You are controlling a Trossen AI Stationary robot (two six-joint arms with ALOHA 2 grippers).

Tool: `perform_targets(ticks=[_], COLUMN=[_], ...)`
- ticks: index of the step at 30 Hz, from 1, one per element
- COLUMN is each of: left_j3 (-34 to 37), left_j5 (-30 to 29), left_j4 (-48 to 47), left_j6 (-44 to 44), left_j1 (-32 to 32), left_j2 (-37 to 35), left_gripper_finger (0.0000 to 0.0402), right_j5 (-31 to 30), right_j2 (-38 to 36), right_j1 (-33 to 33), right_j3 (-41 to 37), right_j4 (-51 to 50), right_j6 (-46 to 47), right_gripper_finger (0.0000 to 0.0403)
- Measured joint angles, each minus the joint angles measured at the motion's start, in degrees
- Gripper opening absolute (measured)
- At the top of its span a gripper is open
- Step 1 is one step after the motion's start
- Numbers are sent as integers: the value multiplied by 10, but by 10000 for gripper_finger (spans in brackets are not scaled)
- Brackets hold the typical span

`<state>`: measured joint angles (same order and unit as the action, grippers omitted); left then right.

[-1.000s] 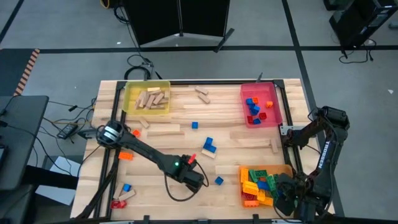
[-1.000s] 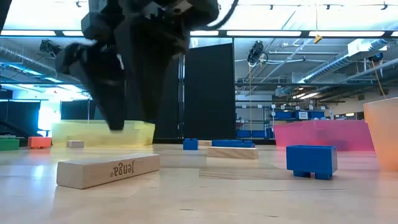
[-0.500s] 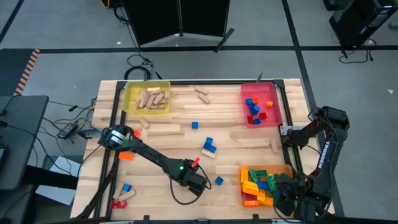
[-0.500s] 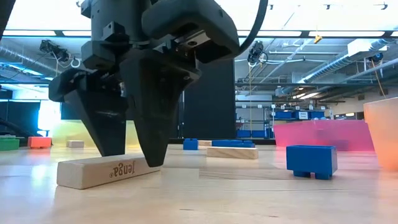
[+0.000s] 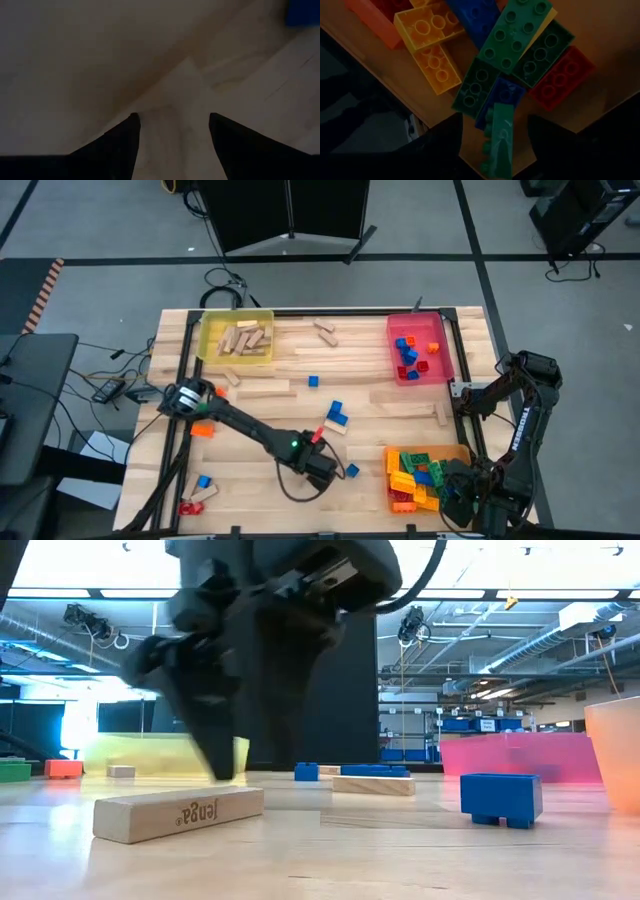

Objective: Sort blocks by size

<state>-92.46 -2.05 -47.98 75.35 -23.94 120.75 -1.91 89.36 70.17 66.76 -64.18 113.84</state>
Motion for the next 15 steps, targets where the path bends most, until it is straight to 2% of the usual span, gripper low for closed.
perform_targets(ticks=[5, 9, 12, 15], left_j3=[-39, -61, -62, -61], left_j5=[-27, -31, -26, -16], left_j4=[-35, -34, -13, 5], left_j6=[-98, -213, -338, -526], left_j1=[27, 61, 86, 105], left_j2=[0, 0, -1, 0], left_gripper_finger=[243, 243, 243, 243], right_j5=[0, -6, -12, -13], right_j2=[0, 0, 0, 0], right_j1=[0, -5, -10, -16], right_j3=[0, 0, 0, 0], right_j4=[0, 0, 0, 0], right_j6=[0, 0, 2, 11], right_gripper_finger=[236, 234, 233, 233])
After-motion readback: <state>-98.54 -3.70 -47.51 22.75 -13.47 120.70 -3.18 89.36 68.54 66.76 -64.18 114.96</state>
